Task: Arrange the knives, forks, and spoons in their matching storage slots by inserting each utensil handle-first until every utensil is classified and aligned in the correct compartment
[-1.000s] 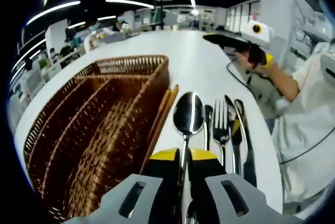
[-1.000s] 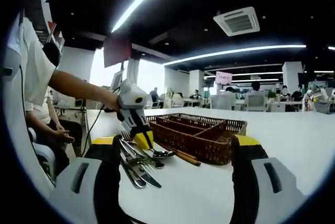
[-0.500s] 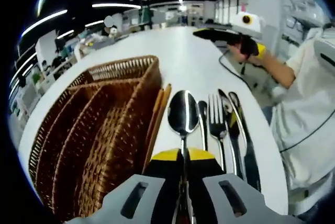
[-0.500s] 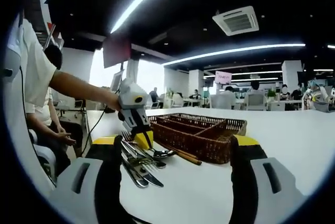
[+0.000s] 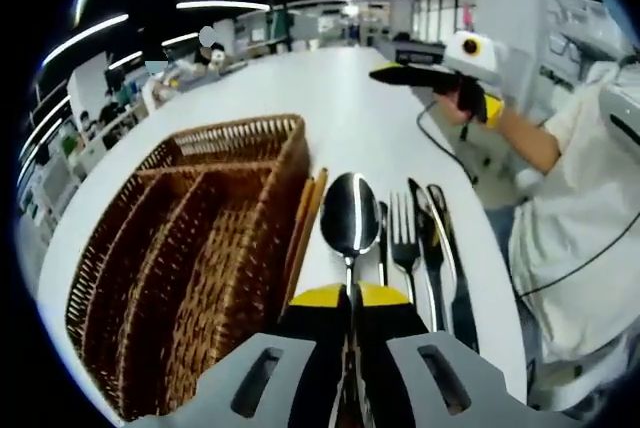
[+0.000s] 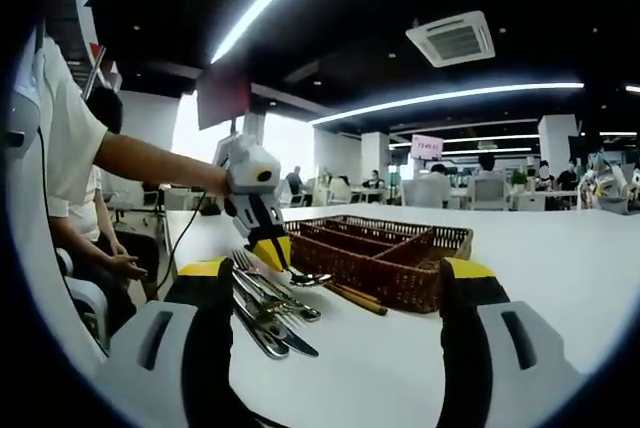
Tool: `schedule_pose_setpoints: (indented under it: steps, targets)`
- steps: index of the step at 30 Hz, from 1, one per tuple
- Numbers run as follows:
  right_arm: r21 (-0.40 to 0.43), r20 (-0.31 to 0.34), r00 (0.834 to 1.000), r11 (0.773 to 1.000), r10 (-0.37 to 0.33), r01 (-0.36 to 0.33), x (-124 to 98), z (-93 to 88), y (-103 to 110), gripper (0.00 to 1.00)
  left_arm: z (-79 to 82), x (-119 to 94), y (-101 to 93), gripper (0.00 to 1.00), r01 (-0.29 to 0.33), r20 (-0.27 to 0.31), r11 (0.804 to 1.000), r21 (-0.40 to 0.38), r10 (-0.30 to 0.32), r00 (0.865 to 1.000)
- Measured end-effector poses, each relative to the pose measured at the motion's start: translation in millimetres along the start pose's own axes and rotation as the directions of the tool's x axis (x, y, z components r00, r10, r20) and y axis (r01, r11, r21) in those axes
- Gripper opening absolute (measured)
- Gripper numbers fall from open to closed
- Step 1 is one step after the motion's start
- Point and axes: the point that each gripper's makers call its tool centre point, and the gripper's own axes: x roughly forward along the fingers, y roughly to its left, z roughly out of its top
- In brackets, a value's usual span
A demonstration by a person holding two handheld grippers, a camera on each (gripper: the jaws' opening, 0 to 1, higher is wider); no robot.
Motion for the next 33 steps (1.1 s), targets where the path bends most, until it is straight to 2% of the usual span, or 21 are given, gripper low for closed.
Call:
schedule_pose_setpoints:
  steps: [3,13,24,29,33]
  targets:
    - [-0.003,0.002,1.000,1.000,0.002,-0.002,0.6,1.3,0.9,0.88,3.7,-5.2,-1.3,0.02,-0.007,-0.002,1.000,0.004,0.007,1.000]
    - [-0.005,0.010,1.000,1.000,0.009,-0.009,1.0,5.5,2.3,0.87,16.8,-30.6,15.8,0.02,-0.040,-0.020,0.999,0.010,0.040,0.999]
    - [-0.006,0.018,1.000,1.000,0.002,-0.002,2.9,6.9,-1.6,0.87,20.9,-47.5,41.5,0.02,-0.072,-0.043,0.997,-0.002,0.072,0.996]
    - [-0.007,0.014,1.000,1.000,0.004,-0.004,4.3,4.7,-0.5,0.87,19.9,-54.0,53.5,0.02,-0.083,-0.075,0.996,-0.014,0.082,0.994]
    - [-0.010,0.002,1.000,1.000,0.007,-0.007,7.4,0.8,0.2,0.87,25.7,-60.3,67.9,0.02,-0.106,-0.079,0.994,-0.015,0.105,0.991]
